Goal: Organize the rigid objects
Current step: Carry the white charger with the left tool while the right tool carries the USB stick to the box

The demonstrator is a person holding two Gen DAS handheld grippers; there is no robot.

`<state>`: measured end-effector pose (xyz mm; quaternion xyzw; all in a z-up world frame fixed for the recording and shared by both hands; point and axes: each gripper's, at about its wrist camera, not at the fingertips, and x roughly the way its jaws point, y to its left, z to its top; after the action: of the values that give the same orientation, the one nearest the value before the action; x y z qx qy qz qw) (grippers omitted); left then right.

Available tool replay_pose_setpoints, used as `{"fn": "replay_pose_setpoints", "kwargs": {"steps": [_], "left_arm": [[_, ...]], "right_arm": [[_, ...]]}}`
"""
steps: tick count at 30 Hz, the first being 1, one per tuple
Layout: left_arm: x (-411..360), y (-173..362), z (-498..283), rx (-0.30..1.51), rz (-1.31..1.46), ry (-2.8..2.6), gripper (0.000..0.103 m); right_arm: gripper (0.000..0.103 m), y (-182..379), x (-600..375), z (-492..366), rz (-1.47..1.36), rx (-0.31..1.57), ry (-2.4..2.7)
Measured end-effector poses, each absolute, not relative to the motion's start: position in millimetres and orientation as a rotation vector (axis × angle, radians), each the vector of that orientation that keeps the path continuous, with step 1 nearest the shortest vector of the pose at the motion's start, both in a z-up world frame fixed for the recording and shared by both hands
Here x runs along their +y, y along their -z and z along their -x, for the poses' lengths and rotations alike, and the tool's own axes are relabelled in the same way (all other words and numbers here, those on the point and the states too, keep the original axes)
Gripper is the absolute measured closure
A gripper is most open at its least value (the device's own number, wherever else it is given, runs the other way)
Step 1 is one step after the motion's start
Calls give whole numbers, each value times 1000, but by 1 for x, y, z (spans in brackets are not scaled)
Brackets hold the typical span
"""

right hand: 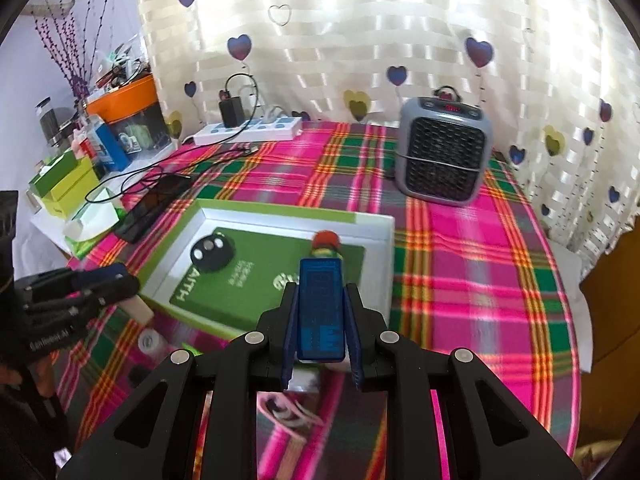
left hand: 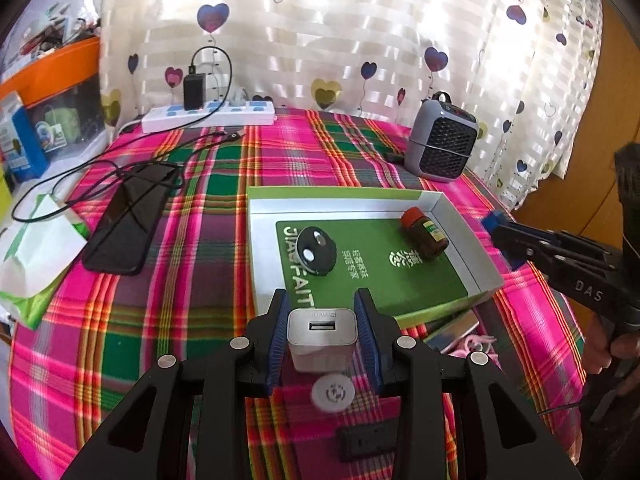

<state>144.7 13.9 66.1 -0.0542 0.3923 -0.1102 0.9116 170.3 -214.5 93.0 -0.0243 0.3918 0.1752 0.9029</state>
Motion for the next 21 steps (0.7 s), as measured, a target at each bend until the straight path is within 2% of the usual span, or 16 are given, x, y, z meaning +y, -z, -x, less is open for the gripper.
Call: {"fn": "replay_pose_setpoints", "kwargs": {"steps": [21], "left_arm": [[9, -56, -191, 844, 117, 248, 71]], "right_arm": [[80, -62, -171, -240, 63, 934, -431]]}}
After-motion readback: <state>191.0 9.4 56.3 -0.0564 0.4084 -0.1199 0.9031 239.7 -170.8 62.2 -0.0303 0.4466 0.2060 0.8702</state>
